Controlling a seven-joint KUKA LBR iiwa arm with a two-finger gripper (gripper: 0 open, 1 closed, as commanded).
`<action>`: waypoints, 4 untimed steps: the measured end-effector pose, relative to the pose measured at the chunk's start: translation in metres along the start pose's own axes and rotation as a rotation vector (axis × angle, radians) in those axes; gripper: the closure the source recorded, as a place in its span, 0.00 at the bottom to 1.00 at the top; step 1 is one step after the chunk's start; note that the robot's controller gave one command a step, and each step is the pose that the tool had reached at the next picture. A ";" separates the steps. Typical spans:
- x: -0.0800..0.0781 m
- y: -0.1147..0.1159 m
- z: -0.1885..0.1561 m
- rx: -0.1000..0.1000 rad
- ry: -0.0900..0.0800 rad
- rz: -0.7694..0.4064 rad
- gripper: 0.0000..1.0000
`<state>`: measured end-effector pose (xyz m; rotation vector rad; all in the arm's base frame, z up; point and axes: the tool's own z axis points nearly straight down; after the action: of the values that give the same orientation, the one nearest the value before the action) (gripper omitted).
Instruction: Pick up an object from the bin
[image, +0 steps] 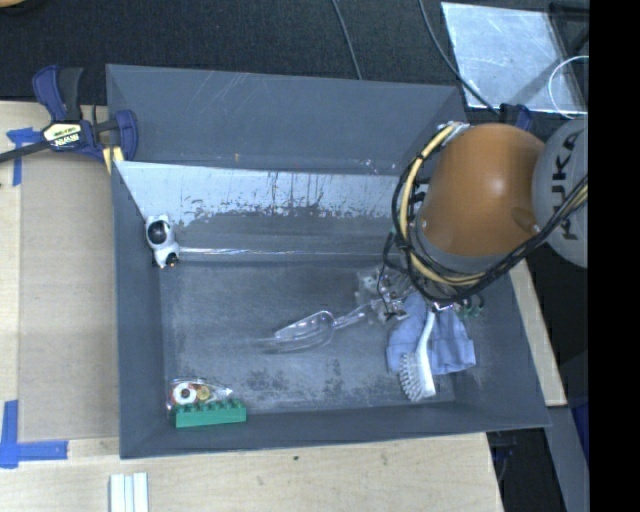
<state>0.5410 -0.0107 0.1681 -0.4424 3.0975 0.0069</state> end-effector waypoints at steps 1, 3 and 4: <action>0.023 0.004 0.035 0.007 -0.002 0.006 1.00; 0.022 0.006 0.034 0.007 -0.006 0.014 1.00; 0.009 -0.003 0.001 0.007 -0.016 0.228 1.00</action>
Offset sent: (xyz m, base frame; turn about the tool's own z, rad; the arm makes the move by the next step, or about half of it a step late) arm 0.0057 -0.0124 -0.0446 0.2480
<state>0.5335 -0.0158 0.1668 -0.0865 3.1117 0.0021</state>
